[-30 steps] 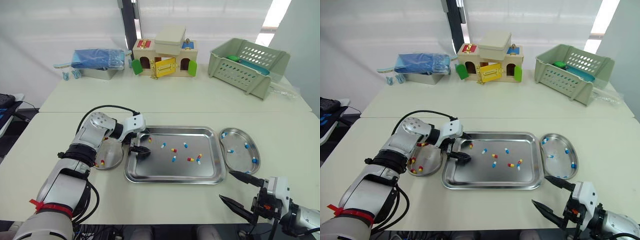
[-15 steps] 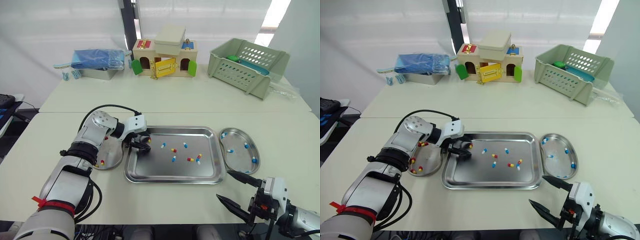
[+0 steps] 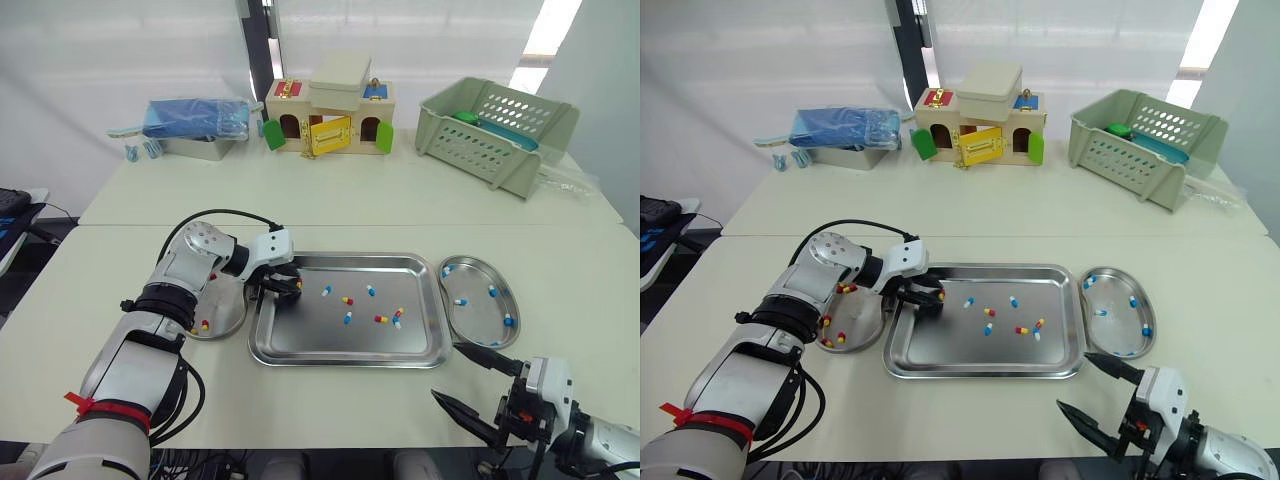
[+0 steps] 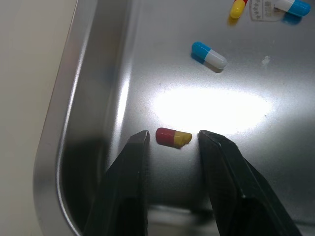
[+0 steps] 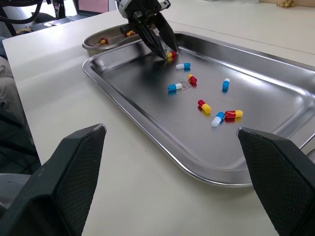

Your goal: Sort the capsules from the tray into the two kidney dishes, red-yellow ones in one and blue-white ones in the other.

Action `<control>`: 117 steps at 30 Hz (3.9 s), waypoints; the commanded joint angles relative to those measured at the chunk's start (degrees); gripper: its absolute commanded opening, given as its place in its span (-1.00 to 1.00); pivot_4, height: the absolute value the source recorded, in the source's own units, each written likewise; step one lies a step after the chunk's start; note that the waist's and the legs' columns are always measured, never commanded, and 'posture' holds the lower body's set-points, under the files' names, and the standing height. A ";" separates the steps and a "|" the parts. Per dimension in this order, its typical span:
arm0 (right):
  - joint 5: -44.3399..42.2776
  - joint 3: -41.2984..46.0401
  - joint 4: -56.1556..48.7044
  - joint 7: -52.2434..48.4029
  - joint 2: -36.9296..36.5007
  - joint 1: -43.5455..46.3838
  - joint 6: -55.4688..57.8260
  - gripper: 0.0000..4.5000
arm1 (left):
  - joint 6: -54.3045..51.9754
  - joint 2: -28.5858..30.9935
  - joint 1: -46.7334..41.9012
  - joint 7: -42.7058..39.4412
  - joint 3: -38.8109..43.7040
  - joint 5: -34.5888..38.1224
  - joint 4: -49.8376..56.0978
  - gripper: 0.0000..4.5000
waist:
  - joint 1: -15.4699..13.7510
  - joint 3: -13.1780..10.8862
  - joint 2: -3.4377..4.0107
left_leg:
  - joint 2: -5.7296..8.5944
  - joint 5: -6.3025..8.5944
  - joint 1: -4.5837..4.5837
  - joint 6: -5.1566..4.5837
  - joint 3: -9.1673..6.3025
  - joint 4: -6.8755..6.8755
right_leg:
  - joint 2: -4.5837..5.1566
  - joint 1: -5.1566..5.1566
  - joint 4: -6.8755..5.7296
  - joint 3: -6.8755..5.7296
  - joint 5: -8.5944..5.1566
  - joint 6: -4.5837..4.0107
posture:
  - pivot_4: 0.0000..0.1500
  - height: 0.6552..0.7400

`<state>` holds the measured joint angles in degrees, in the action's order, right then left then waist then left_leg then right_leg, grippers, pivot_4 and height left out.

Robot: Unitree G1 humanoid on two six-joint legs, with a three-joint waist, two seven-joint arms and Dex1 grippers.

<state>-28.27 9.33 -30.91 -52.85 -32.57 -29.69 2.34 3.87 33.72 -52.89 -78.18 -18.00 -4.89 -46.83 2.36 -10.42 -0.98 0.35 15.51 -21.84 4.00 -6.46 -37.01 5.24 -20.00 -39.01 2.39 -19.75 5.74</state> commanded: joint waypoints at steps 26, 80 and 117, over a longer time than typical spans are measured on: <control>-0.38 -0.45 -0.57 0.78 0.13 1.22 -0.76 1.00 | 0.15 0.31 0.04 0.45 -1.14 -3.14 -1.87 -0.66 | 0.01 0.04 0.02 | 0.00 0.00 0.04 0.00 -0.01 -0.02 | 0.00 0.03 -0.02 0.00 0.00 0.00 | 1.00 1.00; -7.50 13.53 16.99 -7.17 -8.95 14.28 2.63 1.00 | -37.26 20.49 50.22 19.91 44.62 22.87 55.02 0.98 | 0.19 0.04 -0.02 | -0.13 0.01 -0.02 -0.01 -0.01 0.06 | -0.08 -0.05 -0.01 0.08 0.00 -0.03 | 1.00 1.00; 3.91 8.15 43.12 -19.45 -27.34 40.99 11.08 1.00 | -6.60 -1.68 80.03 21.36 57.46 33.67 65.99 0.98 | 0.73 0.06 0.05 | -0.14 0.02 -0.04 -0.01 0.15 0.07 | -0.01 -0.05 0.09 0.14 0.01 -0.13 | 1.00 1.00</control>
<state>-22.21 17.62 16.71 -71.21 -58.51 10.66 11.27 -4.64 32.14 26.24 -55.99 39.00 26.55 14.88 3.09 -10.36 -0.93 0.20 15.53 -21.88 3.99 -6.32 -36.94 5.22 -20.05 -38.94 2.52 -19.74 5.60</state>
